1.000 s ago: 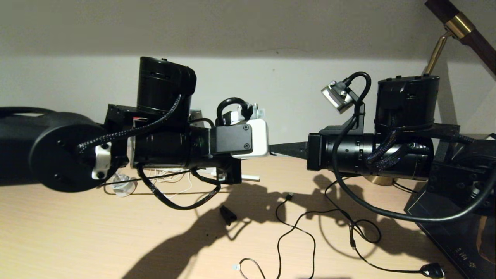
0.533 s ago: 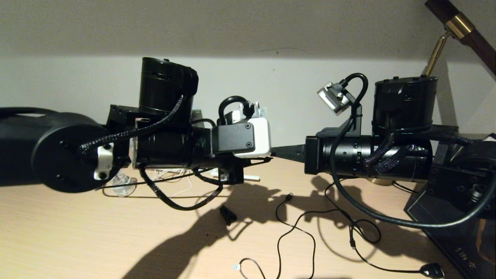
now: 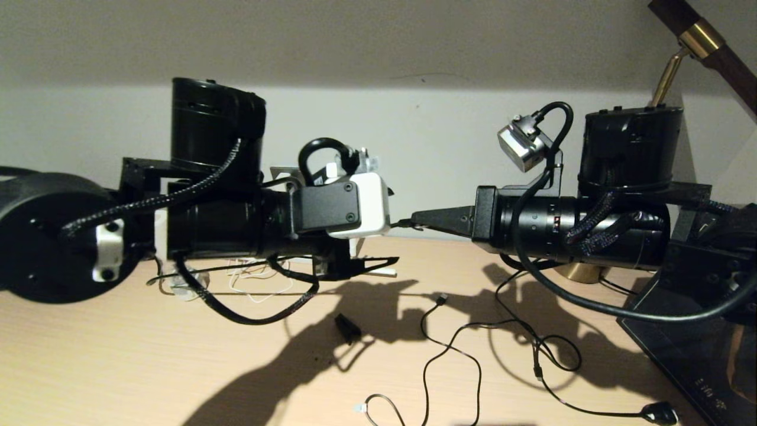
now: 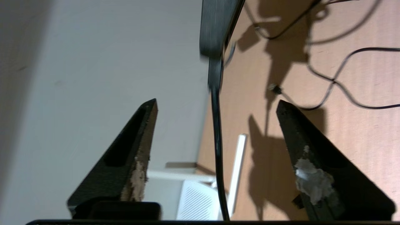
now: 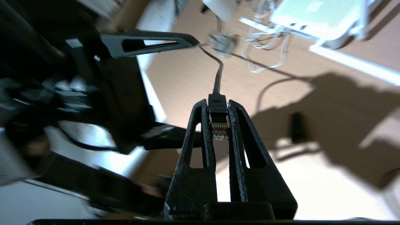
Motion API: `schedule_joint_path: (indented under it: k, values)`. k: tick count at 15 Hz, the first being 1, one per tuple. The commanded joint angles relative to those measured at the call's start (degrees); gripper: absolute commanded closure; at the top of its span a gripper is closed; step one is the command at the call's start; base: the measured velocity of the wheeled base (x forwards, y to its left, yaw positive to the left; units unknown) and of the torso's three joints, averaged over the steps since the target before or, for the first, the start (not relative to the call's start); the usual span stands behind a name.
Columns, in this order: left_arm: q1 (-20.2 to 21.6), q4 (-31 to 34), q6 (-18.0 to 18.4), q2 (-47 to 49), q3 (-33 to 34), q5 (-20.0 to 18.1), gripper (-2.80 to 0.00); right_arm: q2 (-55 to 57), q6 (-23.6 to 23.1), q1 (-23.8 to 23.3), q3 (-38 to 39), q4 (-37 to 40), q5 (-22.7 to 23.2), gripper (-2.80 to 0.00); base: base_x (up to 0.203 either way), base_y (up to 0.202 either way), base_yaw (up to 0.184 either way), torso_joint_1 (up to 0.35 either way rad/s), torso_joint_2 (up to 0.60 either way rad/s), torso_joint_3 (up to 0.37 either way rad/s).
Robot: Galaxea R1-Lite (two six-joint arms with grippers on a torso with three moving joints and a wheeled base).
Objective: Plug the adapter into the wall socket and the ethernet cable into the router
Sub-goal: Hand it to the other hand
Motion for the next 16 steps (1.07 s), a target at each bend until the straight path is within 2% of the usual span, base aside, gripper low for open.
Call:
schedule_joint_path:
  k: [1, 3, 4, 7, 9, 11, 13, 16]
  values:
    - [2.44, -5.27, 0.34, -2.74, 3.58, -2.23, -2.80, -0.48, 11.53, -1.02, -2.69, 0.15, 0.37, 0.00, 0.000, 0.000, 0.000, 0.000, 0.00, 0.000]
    - [3.39, -14.97, 0.22, -2.38, 6.30, -8.23, -2.80, -0.39, 22.78, -2.51, -6.18, 1.11, 3.61, 0.00, 0.000, 0.000, 0.000, 0.000, 0.00, 0.000]
    - [3.60, -19.70, 0.18, -1.82, 8.03, -10.72, -2.80, 0.05, 27.26, -3.65, -7.95, 1.62, 8.21, 0.00, 0.000, 0.000, 0.000, 0.000, 0.00, 0.000]
    - [3.47, -30.38, 0.14, 1.00, 9.72, -13.60, -2.80, 2.51, 40.30, -6.90, -11.80, 1.84, 16.13, 0.00, 0.000, 0.000, 0.000, 0.000, 0.00, 0.000]
    - [3.40, -33.36, 0.34, 3.26, 9.40, -17.63, -2.80, 3.13, 43.87, -8.68, -12.35, 1.84, 20.29, 0.00, 0.000, 0.000, 0.000, 0.000, 0.00, 0.000]
    - [3.07, -39.18, 0.42, 5.85, 9.41, -20.14, -2.80, 3.29, 48.07, -10.49, -12.50, 1.82, 23.28, 0.00, 0.000, 0.000, 0.000, 0.000, 0.00, 0.000]
    - [2.33, -44.69, 0.18, 7.87, 9.52, -20.98, -2.80, 3.62, 49.02, -11.96, -12.42, 1.84, 24.65, 0.00, 0.000, 0.000, 0.000, 0.000, 0.00, 0.000]
    - [0.72, -45.87, -0.66, 8.48, 8.30, -20.94, -2.80, 3.89, 49.11, -12.09, -12.42, 1.84, 24.79, 0.00, 0.000, 0.000, 0.000, 0.000, 0.00, 0.000]
